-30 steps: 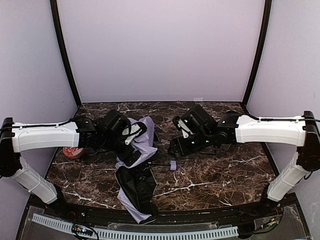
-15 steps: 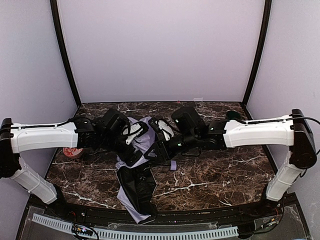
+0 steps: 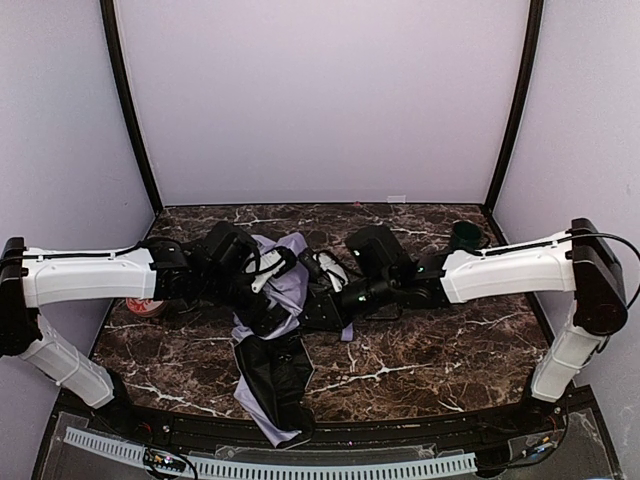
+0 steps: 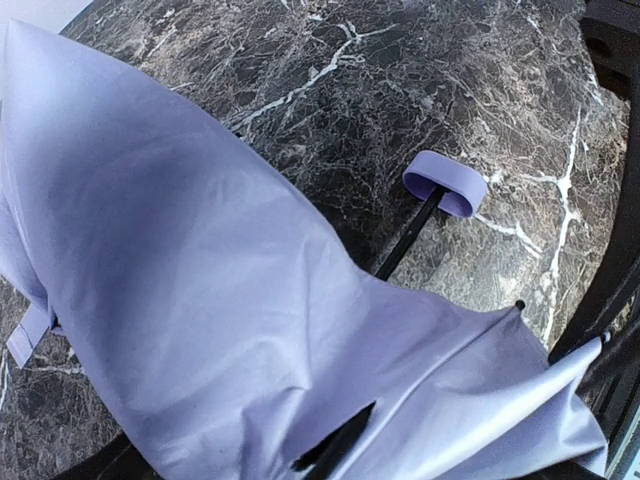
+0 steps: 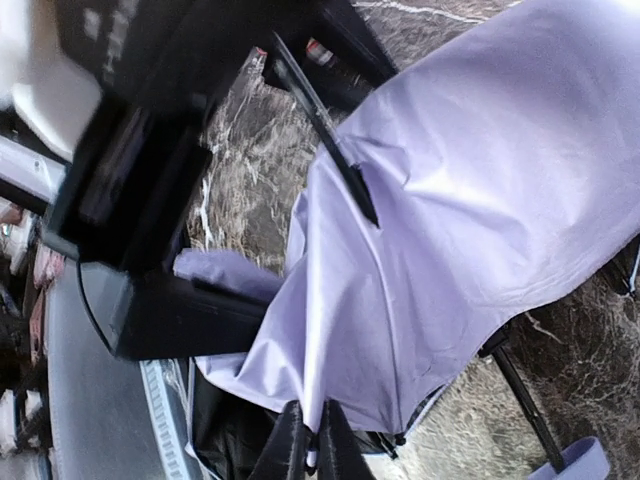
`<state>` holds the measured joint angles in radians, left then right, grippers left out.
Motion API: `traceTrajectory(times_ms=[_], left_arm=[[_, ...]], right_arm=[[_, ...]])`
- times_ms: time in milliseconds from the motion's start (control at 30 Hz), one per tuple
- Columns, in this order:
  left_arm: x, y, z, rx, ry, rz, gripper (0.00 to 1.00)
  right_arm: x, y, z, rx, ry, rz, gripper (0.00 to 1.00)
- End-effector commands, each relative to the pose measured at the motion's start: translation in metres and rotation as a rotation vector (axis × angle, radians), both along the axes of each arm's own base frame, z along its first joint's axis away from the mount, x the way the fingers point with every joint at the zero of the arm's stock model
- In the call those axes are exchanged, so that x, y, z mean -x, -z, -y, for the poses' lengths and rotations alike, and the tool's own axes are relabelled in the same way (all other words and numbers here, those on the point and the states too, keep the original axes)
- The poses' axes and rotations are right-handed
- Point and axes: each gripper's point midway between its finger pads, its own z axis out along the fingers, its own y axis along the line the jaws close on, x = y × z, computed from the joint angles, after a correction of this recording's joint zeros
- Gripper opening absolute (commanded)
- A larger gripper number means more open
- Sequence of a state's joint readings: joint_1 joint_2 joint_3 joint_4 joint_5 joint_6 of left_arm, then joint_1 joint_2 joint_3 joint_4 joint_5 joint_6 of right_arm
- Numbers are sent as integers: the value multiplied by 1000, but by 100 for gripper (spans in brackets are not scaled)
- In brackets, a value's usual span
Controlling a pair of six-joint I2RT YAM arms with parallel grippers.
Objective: Put away the umbrella
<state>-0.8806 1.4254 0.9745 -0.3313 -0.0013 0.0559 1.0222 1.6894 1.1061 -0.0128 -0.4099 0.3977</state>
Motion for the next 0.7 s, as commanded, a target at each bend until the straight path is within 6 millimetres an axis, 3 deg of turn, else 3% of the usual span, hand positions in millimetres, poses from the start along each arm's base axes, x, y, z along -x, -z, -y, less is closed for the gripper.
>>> traceTrajectory(times_ms=[0,100,167,300,400,500,600,667], left_arm=[[-8,-17,-6,24,-30,44,96],[-14,-20,-18,3,-54,65,96],[-15,-26,-26,0,-65,83,97],[-6,-47,-33,23,-23,126,96],[17,-60,-28,63,59,99,86],[57,-69,-9,118,208,55,78],[81,-76,0,178,286,28,78],[78,-75,-4,178,262,51,83]], right_arm=[[-7,-10,15,-33,20,16,0],[-18,-5,30,-15,68,26,0],[-24,-14,40,-15,92,48,0],[-39,-12,59,32,138,84,0],[-50,-16,61,38,146,104,0],[-58,-23,52,44,138,119,0],[-65,-20,41,50,124,108,0],[-68,-22,37,57,121,109,0]])
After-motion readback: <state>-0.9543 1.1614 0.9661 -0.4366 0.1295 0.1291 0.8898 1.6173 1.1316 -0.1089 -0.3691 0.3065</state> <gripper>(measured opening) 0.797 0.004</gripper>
